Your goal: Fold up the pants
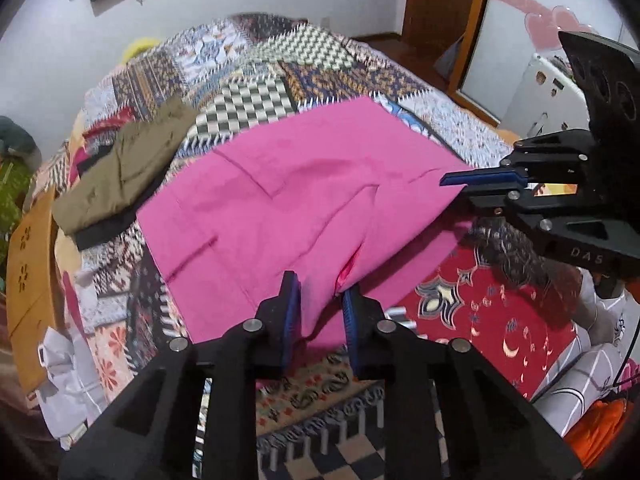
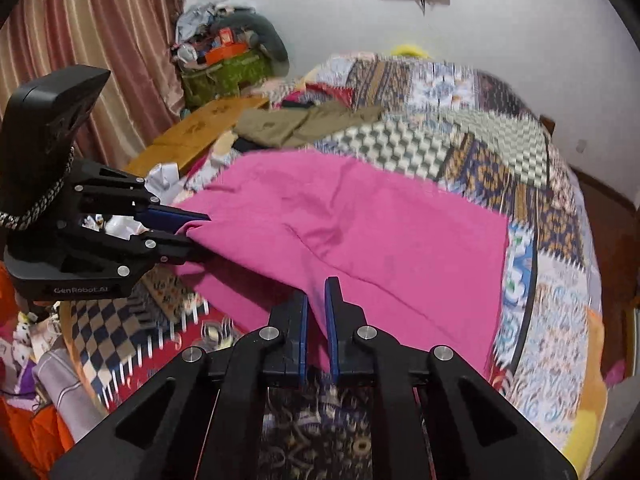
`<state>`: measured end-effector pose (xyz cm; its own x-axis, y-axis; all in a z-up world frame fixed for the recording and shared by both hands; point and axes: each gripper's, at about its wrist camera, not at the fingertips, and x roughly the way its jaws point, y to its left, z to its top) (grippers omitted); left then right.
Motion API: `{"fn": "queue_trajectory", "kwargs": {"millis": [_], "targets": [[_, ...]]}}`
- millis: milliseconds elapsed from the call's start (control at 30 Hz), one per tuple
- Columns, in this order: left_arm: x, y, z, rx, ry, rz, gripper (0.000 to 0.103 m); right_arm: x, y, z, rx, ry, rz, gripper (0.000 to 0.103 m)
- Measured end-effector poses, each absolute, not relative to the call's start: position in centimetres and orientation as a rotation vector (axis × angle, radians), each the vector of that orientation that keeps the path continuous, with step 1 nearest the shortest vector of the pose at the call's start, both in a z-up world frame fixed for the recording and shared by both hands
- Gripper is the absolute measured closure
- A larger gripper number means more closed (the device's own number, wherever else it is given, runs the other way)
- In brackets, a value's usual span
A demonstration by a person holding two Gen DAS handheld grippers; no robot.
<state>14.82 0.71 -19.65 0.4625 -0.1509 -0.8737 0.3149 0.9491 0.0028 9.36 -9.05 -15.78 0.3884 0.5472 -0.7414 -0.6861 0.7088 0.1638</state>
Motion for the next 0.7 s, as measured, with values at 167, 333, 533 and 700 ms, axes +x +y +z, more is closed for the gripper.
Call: {"fn": "queue_trajectory", "kwargs": {"millis": [167,333,533,700], "targets": [[13.8,1.6,-18.7,0.098,1.07,-0.319,0.064,9.1,-10.6,-16.1,-0.124,0.956,0.775,0.096],[13.4,4.0,-16.4,0.027,1.015,-0.278,0.054,9.3,-13.0,-14.5,-0.051,0.962,0.754,0.092],[15.5,6.1,-15.6,-0.059,0.993,-0.175,0.05,10.7,-13.3,-12.5,0.065,0.905,0.718,0.065],[17.2,6.6,-18.4,-0.138,1.06,-0.149,0.05,11.7,-10.4,-14.1,0.057,0.938,0.737,0.062]]}}
